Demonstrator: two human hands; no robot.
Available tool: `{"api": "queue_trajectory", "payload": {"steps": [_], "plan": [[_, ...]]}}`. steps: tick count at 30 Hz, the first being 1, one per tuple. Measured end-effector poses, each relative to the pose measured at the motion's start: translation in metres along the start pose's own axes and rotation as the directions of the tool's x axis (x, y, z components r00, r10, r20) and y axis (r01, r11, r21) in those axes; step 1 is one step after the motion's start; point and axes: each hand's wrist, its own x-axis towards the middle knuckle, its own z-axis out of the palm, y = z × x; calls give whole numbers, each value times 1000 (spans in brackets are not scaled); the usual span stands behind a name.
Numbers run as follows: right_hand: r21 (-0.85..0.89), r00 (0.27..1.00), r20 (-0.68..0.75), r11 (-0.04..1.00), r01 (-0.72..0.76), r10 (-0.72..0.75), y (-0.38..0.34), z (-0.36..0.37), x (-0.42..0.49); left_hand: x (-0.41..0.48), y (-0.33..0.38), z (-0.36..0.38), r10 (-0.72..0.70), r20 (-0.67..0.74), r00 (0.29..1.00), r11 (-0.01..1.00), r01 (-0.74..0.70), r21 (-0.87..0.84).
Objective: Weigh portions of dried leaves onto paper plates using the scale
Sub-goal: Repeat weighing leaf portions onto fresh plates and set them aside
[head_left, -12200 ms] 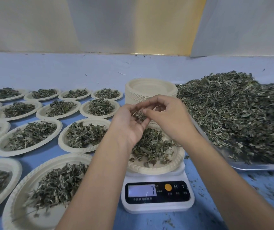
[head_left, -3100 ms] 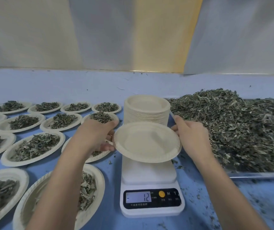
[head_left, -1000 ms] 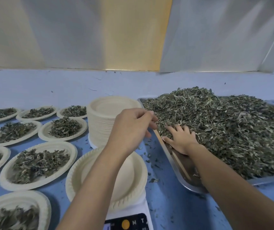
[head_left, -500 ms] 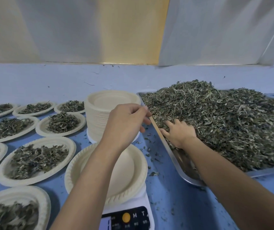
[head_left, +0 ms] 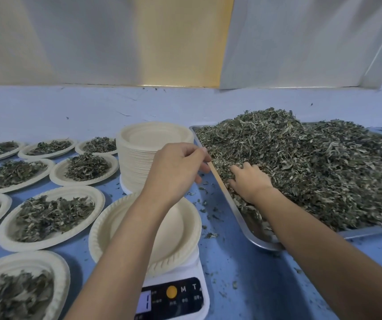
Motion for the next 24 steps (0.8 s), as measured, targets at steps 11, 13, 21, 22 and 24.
{"api": "queue_trajectory", "payload": {"steps": [11, 13, 21, 22, 24], "plan": [[718, 935, -47, 663, -213, 351, 30, -18, -11, 9, 8, 45, -360, 62, 931, 849, 354, -392], [861, 904, 13, 455, -227, 427, 36, -19, -12, 13, 16, 61, -476, 140, 868, 661, 459, -593], [856, 847, 372, -492, -156, 380, 40, -33, -19, 20, 18, 117, -604, 319, 731, 326, 591, -738], [828, 850, 382, -543, -141, 362, 40, -36, -21, 19, 19, 121, -610, 315, 727, 298, 579, -759], [771, 874, 381, -625, -120, 301, 35, -45, -28, 18, 18, 125, -608, 298, 736, 248, 533, -809]]}}
